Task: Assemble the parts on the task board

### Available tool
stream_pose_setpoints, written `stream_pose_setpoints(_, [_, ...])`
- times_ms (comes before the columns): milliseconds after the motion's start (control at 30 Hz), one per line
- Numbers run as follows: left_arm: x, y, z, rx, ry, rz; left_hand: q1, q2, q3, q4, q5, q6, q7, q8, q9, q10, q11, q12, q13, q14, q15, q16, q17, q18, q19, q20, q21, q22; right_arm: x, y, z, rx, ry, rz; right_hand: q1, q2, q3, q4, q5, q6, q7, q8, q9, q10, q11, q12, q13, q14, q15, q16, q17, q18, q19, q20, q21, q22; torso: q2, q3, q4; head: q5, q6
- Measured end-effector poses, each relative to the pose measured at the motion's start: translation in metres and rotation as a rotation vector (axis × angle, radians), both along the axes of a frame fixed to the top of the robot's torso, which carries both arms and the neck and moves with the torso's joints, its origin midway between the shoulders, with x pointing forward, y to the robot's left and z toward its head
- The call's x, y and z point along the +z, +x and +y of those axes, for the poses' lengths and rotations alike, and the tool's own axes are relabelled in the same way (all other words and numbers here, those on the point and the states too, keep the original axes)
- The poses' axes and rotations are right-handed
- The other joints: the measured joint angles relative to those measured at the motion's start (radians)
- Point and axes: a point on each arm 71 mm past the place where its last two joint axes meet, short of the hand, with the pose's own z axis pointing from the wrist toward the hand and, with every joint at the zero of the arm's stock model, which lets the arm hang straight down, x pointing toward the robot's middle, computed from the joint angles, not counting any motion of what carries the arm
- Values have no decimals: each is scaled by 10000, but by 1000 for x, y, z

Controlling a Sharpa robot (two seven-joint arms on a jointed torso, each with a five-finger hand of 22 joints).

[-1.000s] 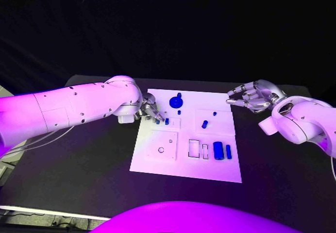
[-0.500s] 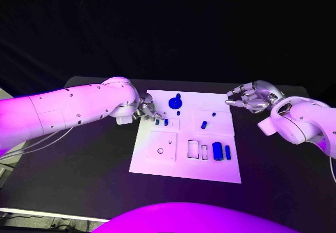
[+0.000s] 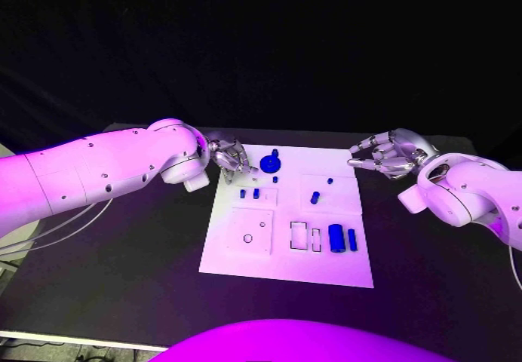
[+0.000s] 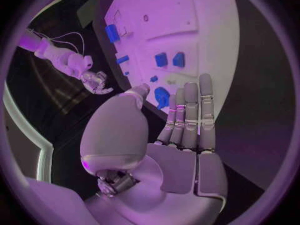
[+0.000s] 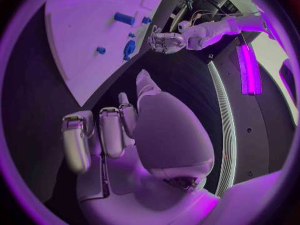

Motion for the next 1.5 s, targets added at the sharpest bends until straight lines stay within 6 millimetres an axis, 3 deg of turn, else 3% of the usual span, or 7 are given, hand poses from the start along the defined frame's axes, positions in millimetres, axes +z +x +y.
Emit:
stream_pose_setpoints(133, [3,-1,-15,-548,-904,-1152,1337,-192,376,-129,0,-532,-72,-374,-1001,-514,77,-740,-860,-610,120,-620,-733,0,-132,162,-1012,-669,-1,0,-1,-20,-1,-3,0,0,0,0,0,0,0,0,0,-96,17,-86,0,0,0,0,-33,0,0,0,0,0,0,0,6,-43,49])
stream_pose_setpoints(300, [-5,-6,-37,-1511,-1001,-2777,2195,-491,816,-421,0,-312,-54,-374,-1793,-819,198,-1680,-1791,-579,137,-741,-1238,-1,99,101,-1161,-791,-1,0,-2,-50,-2,-25,0,0,0,0,0,0,0,0,0,-216,2,-182,0,0,0,0,-34,0,0,0,0,-1,11,-4,0,-76,118])
stream_pose_setpoints(467, [-10,-8,-52,-2390,-422,-4016,2270,-641,846,-432,-88,-3,-227,-395,-2440,-770,90,-2004,-2329,-41,21,-147,-1295,-1,435,-20,-663,-436,-1,0,0,-35,13,-37,43,43,0,0,0,-3,-2,0,0,-607,2,-505,-206,0,0,-71,-90,0,0,0,0,-1,19,2,-18,-73,146])
stream_pose_setpoints(567, [-14,-9,-57,-2862,111,-4494,2273,-638,267,-340,-115,-94,-361,-623,-2859,-866,70,-2059,-2563,-7,-13,397,-1189,-1,451,-36,-390,-225,-1,0,0,-33,19,-43,52,52,0,0,0,-3,-2,0,0,-609,1,-506,-233,0,0,-72,-98,0,0,0,0,-2,20,3,-16,-91,142])
stream_pose_setpoints(800, [-27,-10,-67,-3858,1322,-5003,2833,-501,-376,-7,-157,1134,-346,-1051,-3622,-243,-174,-2008,-2940,676,-270,2000,-1033,0,860,-235,787,631,-1,0,1,-7,37,-62,52,52,0,0,0,-27,-26,0,0,-610,0,-549,-259,0,0,-72,-98,0,0,0,0,7,21,2,-4,-112,142])
stream_pose_setpoints(1200, [-35,-4,-77,-4603,2399,-5153,2871,-539,16,-16,-156,2030,-488,-1924,-3952,67,-212,-2410,-3230,955,-405,2822,-1081,213,761,-291,1681,1350,-2,0,4,74,90,-72,52,52,-29,29,0,-37,-36,39,0,-610,-1,-549,-278,0,0,-72,-98,0,0,0,0,5,27,-1,-24,-129,179])
stream_pose_setpoints(1500, [-36,-4,-79,-4770,2678,-5110,3032,-615,1010,-122,-154,2796,-429,-2525,-4009,392,-287,-2678,-3371,1273,-473,3333,-906,297,584,-361,2324,1859,-2,0,4,73,96,-70,52,52,-28,29,0,-37,-36,38,0,-609,0,-549,-277,0,0,-72,-97,0,0,0,0,4,15,6,-14,-158,164])
